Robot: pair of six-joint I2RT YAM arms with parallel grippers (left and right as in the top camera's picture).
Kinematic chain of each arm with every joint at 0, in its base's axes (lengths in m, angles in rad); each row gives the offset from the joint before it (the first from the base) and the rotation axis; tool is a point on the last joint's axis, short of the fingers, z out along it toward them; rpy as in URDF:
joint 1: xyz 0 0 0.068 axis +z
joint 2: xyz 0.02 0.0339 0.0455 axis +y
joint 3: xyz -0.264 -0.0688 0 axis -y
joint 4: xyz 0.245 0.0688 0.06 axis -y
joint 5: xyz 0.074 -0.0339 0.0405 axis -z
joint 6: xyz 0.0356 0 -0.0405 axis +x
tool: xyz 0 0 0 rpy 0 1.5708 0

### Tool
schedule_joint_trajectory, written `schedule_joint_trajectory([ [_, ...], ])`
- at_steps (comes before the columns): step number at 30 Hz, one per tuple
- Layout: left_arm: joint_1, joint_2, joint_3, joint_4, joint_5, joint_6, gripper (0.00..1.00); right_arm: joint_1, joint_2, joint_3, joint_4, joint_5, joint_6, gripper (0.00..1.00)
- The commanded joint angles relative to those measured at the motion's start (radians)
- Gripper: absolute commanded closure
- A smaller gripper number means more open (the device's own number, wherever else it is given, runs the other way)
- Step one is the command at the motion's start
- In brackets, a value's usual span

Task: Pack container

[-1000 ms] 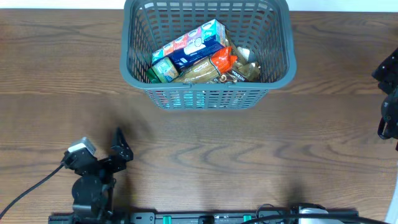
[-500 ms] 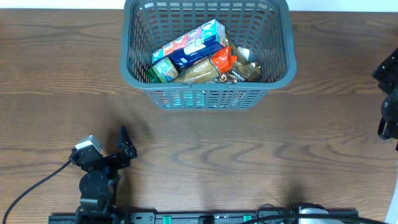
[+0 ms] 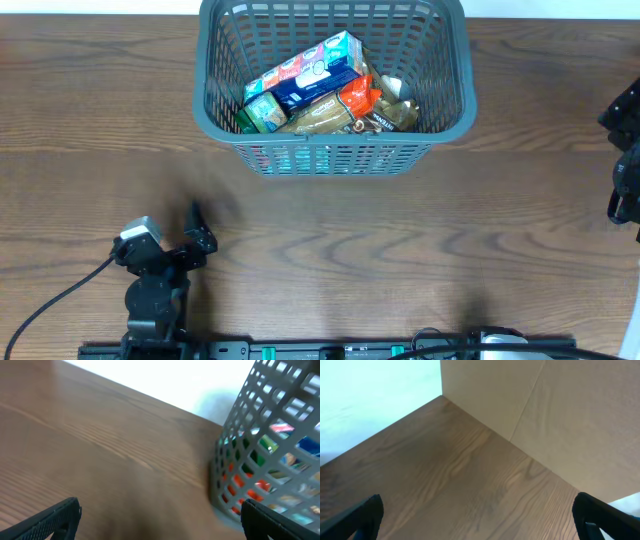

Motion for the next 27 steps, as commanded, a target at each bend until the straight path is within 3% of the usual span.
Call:
schedule_joint_trajectory([
  [1,0.024,-0.008,-0.027,-0.001,-0.005,0.181,0.01,-0.006,0.0,0.005,-0.001,0.017,0.011,0.01],
  [5,0.056,-0.008,-0.027,-0.001,-0.004,0.289,0.01,-0.006,0.0,0.005,-0.001,0.017,0.011,0.01],
  [27,0.095,-0.006,-0.027,-0.002,-0.004,0.292,0.01,-0.006,0.0,0.005,-0.001,0.017,0.011,0.01],
])
